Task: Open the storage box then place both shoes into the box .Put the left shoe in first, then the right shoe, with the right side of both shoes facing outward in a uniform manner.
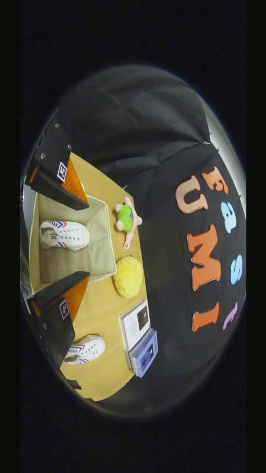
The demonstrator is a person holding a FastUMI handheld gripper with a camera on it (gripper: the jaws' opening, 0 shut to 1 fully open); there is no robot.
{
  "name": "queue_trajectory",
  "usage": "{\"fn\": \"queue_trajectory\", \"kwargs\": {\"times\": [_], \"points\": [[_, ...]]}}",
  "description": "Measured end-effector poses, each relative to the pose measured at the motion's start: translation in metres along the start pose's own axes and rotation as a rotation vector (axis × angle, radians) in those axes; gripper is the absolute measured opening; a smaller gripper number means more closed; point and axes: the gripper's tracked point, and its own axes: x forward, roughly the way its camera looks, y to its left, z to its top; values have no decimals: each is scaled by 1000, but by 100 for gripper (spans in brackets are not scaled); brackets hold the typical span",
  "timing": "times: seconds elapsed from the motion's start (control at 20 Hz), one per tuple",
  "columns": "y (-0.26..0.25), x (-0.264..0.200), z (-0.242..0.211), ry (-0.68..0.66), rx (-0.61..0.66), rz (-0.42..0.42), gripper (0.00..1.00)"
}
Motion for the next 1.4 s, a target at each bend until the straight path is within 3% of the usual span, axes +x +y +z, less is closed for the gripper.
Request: {"fn": "queue_trajectory", "kwargs": {"times": [0.75, 1.05, 1.4], "points": [[-191, -35, 12, -82, 102, -327, 98], [-253, -27, -23, -11, 79, -430, 99], [-299, -20, -88, 133, 143, -480, 99]]}}
